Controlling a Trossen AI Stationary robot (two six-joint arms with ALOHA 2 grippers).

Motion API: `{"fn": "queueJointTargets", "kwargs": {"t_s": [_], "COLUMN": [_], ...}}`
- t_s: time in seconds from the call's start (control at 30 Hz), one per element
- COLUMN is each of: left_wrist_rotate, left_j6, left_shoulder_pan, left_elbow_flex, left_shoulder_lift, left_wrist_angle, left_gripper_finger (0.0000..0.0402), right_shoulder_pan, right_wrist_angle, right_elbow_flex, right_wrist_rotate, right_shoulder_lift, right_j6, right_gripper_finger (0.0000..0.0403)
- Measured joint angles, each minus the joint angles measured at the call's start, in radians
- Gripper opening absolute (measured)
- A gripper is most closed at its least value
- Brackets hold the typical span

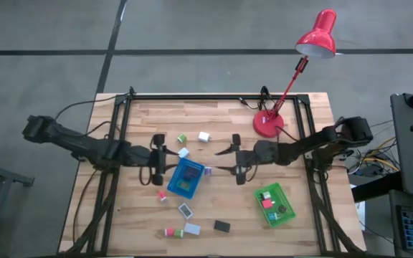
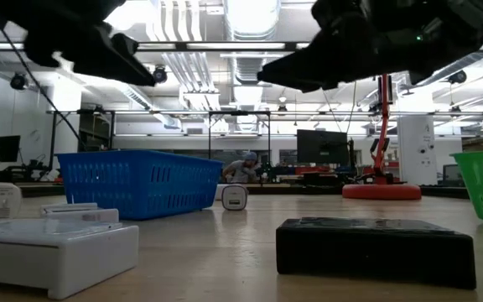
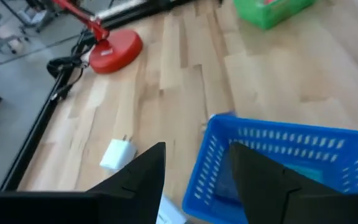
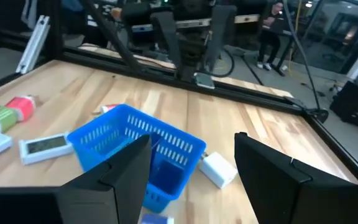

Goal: Pick & Place Office items
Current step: Put the top white charger adapter into the green bin

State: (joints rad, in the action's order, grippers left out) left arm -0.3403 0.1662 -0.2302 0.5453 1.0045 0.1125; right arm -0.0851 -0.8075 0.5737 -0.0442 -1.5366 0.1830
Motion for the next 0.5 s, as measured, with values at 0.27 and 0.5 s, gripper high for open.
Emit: {"fn": "queueJointTargets", "kwargs": {"t_s": [0.27,0.5], "left_wrist_rotate": [-0.001,0.008], "left_j6": [0.042,0.088], "left_shoulder_pan": [0.121,0.215], "left_elbow_flex": [0.142,0.299], "left_shoulder_lift": [0.180,0.347], "left_wrist_angle": [0.087,0.201], "left_gripper_finger": [0.0208,0.0251], "right_shoulder_pan": [0.000,0.000], "right_wrist_angle": [-0.004,0.005], "right_elbow_flex": [-0.061,-0.092], "right_wrist_rotate": [0.000,0.000], "right_shoulder_lift": [0.063,0.088], "right_j6": [-0.022,-0.033], "right_gripper_finger": [0.0226,0.0226]}}
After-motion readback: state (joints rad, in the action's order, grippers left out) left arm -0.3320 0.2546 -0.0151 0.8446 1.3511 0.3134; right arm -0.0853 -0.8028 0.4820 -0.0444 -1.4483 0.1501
